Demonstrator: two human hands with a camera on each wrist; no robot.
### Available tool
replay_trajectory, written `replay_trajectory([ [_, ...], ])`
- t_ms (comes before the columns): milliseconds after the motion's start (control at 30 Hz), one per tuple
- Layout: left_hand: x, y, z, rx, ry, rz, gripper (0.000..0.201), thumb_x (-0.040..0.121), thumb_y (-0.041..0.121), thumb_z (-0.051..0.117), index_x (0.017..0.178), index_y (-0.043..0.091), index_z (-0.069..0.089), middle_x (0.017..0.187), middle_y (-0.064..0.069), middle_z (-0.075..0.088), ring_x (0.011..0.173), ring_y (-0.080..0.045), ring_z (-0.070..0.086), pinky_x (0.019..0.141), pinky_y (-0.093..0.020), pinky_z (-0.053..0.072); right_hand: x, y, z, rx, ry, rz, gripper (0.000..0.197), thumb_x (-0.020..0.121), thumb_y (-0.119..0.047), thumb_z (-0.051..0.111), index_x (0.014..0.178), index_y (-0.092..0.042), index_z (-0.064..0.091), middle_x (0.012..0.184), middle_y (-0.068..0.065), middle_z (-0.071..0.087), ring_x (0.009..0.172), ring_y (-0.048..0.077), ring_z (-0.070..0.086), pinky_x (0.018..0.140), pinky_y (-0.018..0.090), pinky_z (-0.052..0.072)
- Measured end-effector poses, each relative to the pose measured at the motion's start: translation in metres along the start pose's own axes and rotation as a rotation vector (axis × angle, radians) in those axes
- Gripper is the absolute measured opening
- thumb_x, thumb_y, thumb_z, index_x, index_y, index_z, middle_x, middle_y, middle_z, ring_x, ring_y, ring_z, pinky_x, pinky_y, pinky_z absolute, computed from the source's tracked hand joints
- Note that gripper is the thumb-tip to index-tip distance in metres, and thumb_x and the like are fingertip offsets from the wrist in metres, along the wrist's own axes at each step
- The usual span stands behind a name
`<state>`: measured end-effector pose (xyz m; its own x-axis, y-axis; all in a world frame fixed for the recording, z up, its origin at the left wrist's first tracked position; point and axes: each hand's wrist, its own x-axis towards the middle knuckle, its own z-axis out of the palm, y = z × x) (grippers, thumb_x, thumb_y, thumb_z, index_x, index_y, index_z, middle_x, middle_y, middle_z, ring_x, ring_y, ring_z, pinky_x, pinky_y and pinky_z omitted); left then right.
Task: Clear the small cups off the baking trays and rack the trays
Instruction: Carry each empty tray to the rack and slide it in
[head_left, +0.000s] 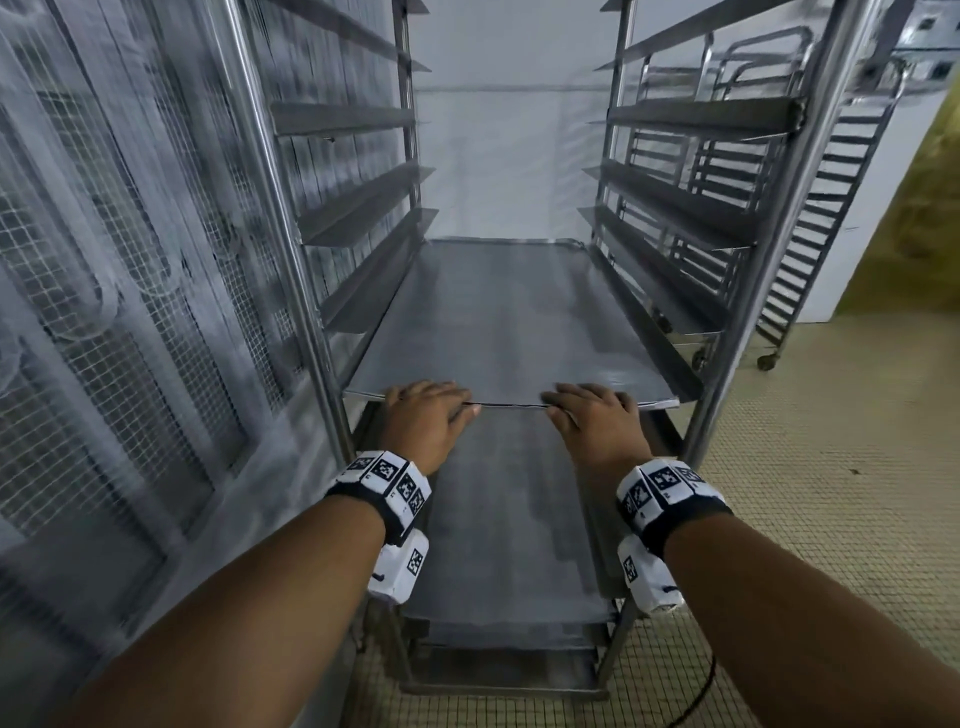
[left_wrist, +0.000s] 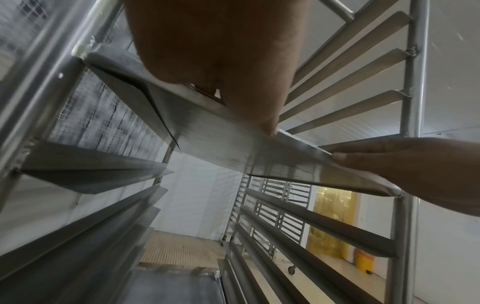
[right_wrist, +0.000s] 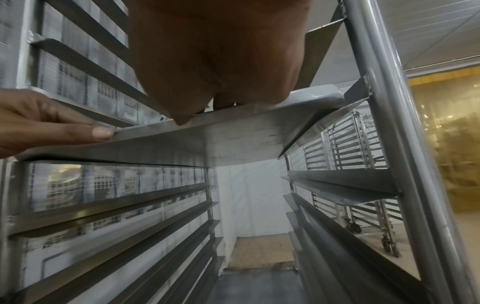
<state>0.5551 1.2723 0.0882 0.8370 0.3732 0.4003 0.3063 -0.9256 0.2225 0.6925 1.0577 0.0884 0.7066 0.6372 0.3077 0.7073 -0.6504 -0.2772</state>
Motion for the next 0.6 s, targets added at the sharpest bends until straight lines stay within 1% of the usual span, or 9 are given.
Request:
replay_trajectory([
  [67, 0.009, -0.003, 0.004, -0.01, 0.014, 0.008, 0.065, 0.086, 0.07, 0.027, 0.121, 0.035, 0.07, 0.139, 0.009, 0.063, 0.135, -0.019, 0.049, 0.106, -0.037, 0.022, 0.01, 0.002, 0.0, 0.001, -0.016, 0.007, 0.038, 0.101, -0.053, 0.036, 0.135, -0.048, 0.052, 0.15, -0.019, 0.044, 0.142, 0.013, 0.031, 0.115, 0.048, 0.015],
  [167, 0.02, -0.006, 0.009, -0.009, 0.004, 0.008, 0.058, 0.089, 0.064, 0.033, 0.124, 0.035, 0.069, 0.141, 0.008, 0.061, 0.136, -0.02, 0.047, 0.108, -0.04, 0.022, 0.019, 0.002, -0.001, -0.015, -0.036, 0.021, 0.039, 0.101, -0.054, 0.035, 0.136, -0.048, 0.052, 0.15, -0.019, 0.044, 0.142, 0.015, 0.031, 0.115, 0.048, 0.015],
  [300, 0.024, -0.007, 0.009, -0.017, 0.022, 0.02, 0.051, 0.095, 0.06, 0.038, 0.125, 0.032, 0.068, 0.141, 0.006, 0.061, 0.135, -0.022, 0.048, 0.114, -0.05, 0.021, 0.017, -0.004, 0.001, -0.032, 0.013, 0.088, 0.04, 0.101, -0.055, 0.035, 0.137, -0.046, 0.052, 0.152, -0.012, 0.044, 0.144, 0.022, 0.028, 0.118, 0.051, 0.01],
  [333, 0.022, -0.005, 0.007, -0.007, 0.028, 0.027, 0.048, 0.097, 0.057, 0.04, 0.127, 0.031, 0.067, 0.142, 0.005, 0.06, 0.136, -0.023, 0.047, 0.115, -0.052, 0.019, 0.013, -0.006, 0.003, -0.05, 0.015, 0.099, 0.043, 0.101, -0.054, 0.035, 0.141, -0.044, 0.047, 0.156, -0.009, 0.039, 0.147, 0.024, 0.023, 0.12, 0.051, 0.007],
  [400, 0.016, -0.001, 0.008, 0.058, 0.02, 0.034, 0.048, 0.1, 0.053, 0.041, 0.138, 0.026, 0.058, 0.15, 0.001, 0.052, 0.142, -0.026, 0.039, 0.118, -0.057, 0.011, 0.002, -0.008, 0.007, -0.09, 0.003, 0.099, 0.054, 0.102, -0.055, 0.032, 0.153, -0.039, 0.029, 0.165, -0.006, 0.018, 0.153, 0.025, 0.005, 0.121, 0.05, -0.001],
  [467, 0.003, 0.006, 0.016, 0.118, -0.013, 0.026, 0.065, 0.099, 0.054, 0.044, 0.153, 0.019, 0.038, 0.163, -0.005, 0.032, 0.152, -0.031, 0.02, 0.119, -0.061, 0.002, -0.017, -0.006, 0.01, -0.088, -0.023, 0.101, 0.063, 0.102, -0.055, 0.031, 0.158, -0.036, 0.008, 0.166, -0.007, -0.004, 0.152, 0.023, -0.015, 0.121, 0.05, -0.006],
  [500, -0.005, 0.011, 0.022, 0.12, -0.013, 0.031, 0.074, 0.097, 0.056, 0.047, 0.156, 0.015, 0.031, 0.166, -0.007, 0.023, 0.154, -0.034, 0.012, 0.119, -0.063, 0.002, -0.029, -0.003, 0.01, -0.085, -0.042, 0.106, 0.066, 0.101, -0.055, 0.031, 0.157, -0.036, 0.002, 0.165, -0.007, -0.011, 0.15, 0.023, -0.02, 0.12, 0.05, -0.006],
  [533, -0.014, 0.019, 0.028, 0.104, -0.005, 0.043, 0.08, 0.094, 0.057, 0.05, 0.157, 0.012, 0.028, 0.168, -0.008, 0.019, 0.155, -0.035, 0.008, 0.119, -0.064, 0.005, -0.042, 0.002, 0.009, -0.091, -0.066, 0.118, 0.067, 0.101, -0.055, 0.032, 0.157, -0.036, 0.0, 0.165, -0.006, -0.014, 0.15, 0.023, -0.021, 0.12, 0.051, -0.006],
  [600, -0.031, 0.041, 0.039, 0.061, -0.014, 0.068, 0.083, 0.092, 0.055, 0.053, 0.157, 0.011, 0.028, 0.167, -0.008, 0.022, 0.155, -0.034, 0.009, 0.118, -0.065, 0.01, -0.073, 0.017, 0.006, -0.102, -0.113, 0.17, 0.066, 0.101, -0.055, 0.033, 0.157, -0.036, 0.005, 0.166, -0.004, -0.011, 0.152, 0.026, -0.016, 0.121, 0.051, -0.003],
])
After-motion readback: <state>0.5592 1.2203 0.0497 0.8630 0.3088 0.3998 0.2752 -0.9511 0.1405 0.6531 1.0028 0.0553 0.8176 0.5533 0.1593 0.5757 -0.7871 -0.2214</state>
